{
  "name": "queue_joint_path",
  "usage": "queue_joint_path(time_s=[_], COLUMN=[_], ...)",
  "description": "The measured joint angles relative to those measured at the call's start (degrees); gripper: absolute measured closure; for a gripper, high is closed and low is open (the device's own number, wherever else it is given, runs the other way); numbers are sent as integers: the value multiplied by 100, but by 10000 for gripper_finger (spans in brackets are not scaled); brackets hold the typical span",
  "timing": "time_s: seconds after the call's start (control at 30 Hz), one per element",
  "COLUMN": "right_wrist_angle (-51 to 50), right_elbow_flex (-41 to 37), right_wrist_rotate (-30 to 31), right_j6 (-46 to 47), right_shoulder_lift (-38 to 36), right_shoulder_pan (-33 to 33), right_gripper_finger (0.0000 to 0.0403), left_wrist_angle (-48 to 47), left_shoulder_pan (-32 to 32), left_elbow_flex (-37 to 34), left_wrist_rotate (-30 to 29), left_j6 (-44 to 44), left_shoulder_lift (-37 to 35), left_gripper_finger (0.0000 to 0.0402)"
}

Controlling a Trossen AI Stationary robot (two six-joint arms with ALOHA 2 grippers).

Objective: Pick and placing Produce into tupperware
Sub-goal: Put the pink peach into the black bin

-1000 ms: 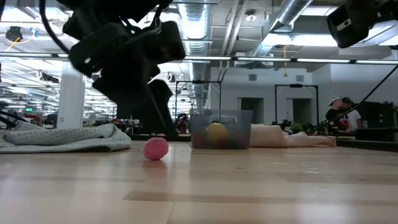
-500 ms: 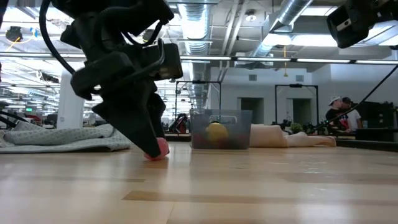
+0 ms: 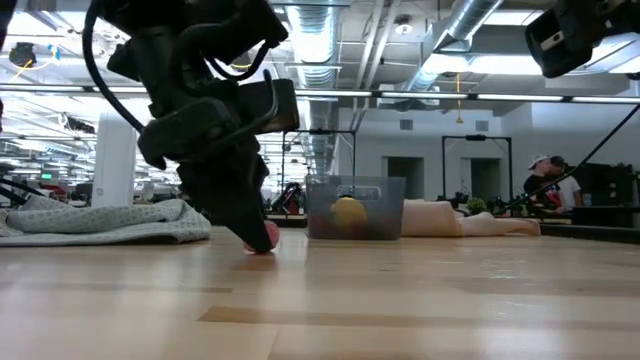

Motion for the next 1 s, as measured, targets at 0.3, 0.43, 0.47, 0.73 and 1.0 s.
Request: queue_joint_path(time_s=[0.3,0.43,0.47,0.73,1.0], right_wrist_angle=[-27,-30,-27,-71,31], right_elbow_flex=[0,0,0,0,0], right_wrist_rotate=[238,238,238,234,233], right_j6=[0,0,2,98,142], right_shoulder_lift=[0,2,0,98,355], right_shoulder_pan=[0,0,0,0,0], right_gripper_finger=[143,143,143,143,143], left_wrist_angle=[211,-248,-370,-707,-1092], left_shoulder_pan=[326,637,733,1620,2614], left_elbow_flex=[730,1291,1417,2145,2216], left_wrist_rotate=[-17,-41,-37,-21,-40], left_j6=[1084,1652,1765,2323,2221], left_shoulder_lift=[24,17,17,7,1], left_gripper_finger=[287,275,275,291,282])
